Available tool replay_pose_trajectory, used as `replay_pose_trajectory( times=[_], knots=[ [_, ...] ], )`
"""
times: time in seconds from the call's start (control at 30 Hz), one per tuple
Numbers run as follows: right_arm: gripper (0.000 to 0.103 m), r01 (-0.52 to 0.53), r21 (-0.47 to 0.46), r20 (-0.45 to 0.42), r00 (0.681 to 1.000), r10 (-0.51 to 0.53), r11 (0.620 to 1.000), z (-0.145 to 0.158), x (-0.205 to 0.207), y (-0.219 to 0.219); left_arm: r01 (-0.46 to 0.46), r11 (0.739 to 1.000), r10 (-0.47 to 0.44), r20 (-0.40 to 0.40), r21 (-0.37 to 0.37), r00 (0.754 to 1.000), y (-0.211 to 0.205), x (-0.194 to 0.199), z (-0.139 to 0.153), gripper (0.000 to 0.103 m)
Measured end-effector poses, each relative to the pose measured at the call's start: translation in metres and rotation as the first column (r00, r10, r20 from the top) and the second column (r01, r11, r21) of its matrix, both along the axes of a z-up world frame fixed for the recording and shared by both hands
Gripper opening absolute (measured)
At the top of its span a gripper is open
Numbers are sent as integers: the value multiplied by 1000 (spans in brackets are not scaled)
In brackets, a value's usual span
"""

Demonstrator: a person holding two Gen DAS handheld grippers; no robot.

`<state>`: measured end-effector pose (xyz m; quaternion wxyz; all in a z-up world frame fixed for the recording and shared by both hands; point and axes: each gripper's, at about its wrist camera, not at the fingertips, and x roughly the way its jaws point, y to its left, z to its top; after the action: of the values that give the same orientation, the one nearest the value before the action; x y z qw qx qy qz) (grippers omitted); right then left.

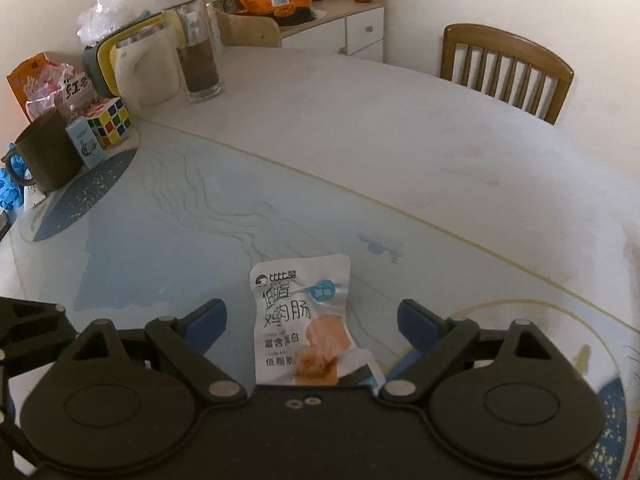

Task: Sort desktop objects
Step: 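Grasp the white USB cable with the left gripper while the right grasps the sausage packet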

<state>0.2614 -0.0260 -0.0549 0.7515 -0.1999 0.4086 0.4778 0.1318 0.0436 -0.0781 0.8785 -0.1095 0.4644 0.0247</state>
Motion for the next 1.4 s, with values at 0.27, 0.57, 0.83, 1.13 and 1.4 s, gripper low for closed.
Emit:
replay_pose_trajectory(
  times=[0.27, 0.57, 0.83, 1.13, 1.4],
  knots=[
    [82, -8, -23, -37, 999, 7, 1000, -16, 3, 14, -1, 1000, 1, 20, -1, 1000, 0, 0, -2, 51],
    [69, -24, -38, 23, 999, 24, 999, -19, -5, 18, -3, 1000, 3, 34, 3, 999, -2, 1, -3, 32],
    [57, -19, -47, 47, 999, 21, 999, -18, -9, 19, -21, 999, 22, 37, -29, 999, 4, 6, -5, 17],
    [45, 53, -25, 7, 999, -53, 998, -9, 1, -5, -24, 998, 26, 41, -60, 999, 9, 12, -6, 16],
    [44, 97, -15, -1, 995, -97, 995, -2, 3, -31, -21, 997, 24, 43, -70, 999, 9, 7, -5, 16]
  ],
)
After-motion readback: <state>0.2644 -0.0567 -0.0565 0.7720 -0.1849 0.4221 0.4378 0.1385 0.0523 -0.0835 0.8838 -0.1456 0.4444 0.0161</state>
